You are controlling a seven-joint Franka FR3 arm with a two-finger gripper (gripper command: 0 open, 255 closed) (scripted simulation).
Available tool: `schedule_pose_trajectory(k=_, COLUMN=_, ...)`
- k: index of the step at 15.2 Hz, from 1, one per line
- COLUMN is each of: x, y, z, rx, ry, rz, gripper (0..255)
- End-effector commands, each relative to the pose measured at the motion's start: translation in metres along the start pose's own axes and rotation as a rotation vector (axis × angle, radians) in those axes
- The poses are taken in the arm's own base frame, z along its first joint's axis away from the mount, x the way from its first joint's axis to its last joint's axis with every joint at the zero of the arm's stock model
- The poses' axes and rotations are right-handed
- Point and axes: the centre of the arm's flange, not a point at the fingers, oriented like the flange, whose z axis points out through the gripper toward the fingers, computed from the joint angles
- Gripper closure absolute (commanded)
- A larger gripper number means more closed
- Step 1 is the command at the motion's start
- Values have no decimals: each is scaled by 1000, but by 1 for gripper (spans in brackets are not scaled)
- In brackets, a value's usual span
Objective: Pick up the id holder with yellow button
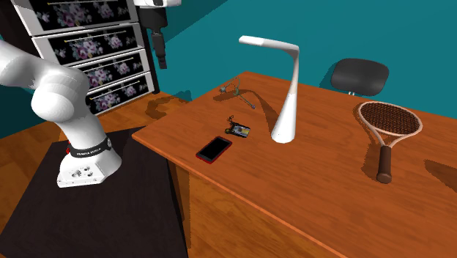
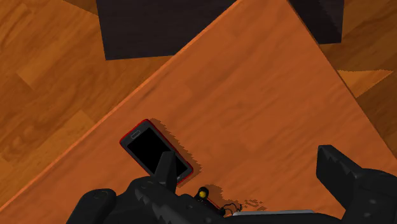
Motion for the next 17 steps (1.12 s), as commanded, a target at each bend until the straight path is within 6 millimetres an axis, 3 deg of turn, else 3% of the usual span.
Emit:
schedule_pose_trajectory(k=1, x=0, y=0, z=0, rx=0, ry=0, rz=0, gripper=0)
schedule_pose_trajectory(k=17, x=134, y=27, z=162, rx=58, ry=-4, rz=163, gripper=0)
